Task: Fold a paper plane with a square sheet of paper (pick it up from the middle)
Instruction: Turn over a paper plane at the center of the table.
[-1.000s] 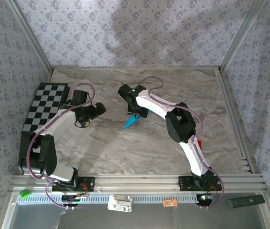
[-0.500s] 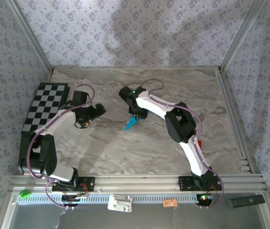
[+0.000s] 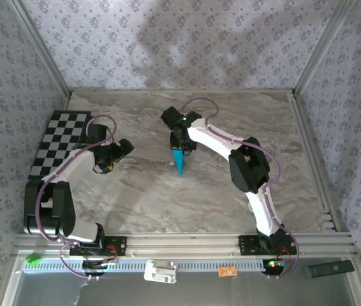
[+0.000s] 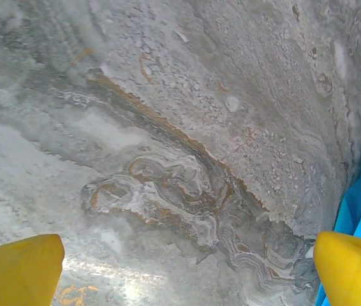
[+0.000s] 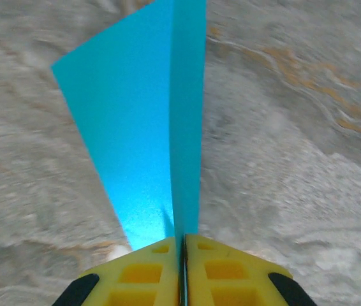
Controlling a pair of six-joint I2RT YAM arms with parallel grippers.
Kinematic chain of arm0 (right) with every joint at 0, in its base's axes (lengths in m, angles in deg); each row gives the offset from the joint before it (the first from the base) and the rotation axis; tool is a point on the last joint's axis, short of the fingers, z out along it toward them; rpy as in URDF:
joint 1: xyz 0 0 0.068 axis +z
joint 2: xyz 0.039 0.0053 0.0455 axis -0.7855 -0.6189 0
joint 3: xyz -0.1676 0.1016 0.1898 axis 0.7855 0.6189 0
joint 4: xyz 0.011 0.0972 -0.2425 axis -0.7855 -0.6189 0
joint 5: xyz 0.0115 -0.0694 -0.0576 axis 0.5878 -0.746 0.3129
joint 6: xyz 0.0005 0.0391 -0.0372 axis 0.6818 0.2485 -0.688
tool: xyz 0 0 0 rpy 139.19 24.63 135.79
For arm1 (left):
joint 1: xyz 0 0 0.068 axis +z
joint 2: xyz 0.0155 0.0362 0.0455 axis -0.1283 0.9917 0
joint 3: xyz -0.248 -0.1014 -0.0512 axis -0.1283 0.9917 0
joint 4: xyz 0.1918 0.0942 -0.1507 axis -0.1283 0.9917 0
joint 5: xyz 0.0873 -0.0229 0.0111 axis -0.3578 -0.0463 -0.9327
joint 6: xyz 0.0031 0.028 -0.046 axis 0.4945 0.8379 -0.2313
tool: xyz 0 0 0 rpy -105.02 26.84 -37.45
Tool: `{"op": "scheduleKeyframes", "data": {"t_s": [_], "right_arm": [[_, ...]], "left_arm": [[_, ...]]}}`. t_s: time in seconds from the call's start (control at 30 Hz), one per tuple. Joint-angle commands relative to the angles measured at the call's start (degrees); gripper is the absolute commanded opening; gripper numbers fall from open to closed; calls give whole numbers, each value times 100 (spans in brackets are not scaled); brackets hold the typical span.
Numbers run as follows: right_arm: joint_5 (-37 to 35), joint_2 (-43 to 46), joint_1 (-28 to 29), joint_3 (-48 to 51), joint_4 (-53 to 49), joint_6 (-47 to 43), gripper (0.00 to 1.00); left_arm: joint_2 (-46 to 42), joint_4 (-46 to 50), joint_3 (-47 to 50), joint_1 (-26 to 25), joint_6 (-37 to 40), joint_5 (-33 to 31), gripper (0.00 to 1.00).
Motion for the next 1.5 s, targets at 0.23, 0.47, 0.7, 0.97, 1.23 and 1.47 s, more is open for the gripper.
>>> {"op": "scheduleKeyframes", "data": {"t_s": [0.23, 0.47, 0.7, 0.97, 1.23, 1.47], "right_arm": [[2694, 279, -209, 607, 2173, -1152, 12], [3511, 124, -469, 1495, 3302, -653, 13], [3539, 98, -626, 1952, 3521, -555, 16], [3437, 66, -553, 1855, 3343, -945, 40], [3176, -282, -533, 1498, 2872, -1007, 38], [3347, -347, -522, 1531, 2994, -944, 38]], "left_arm": [[-599, -744, 338, 145, -296, 824, 100], [-529, -1093, 570, -21, -526, 1109, 100], [-200, -1055, 507, -532, -551, 897, 95], [-99, -1064, 576, -620, -584, 662, 91], [265, -1087, 360, -771, -572, 896, 80], [877, -795, -243, -1049, -459, 784, 70]]}}
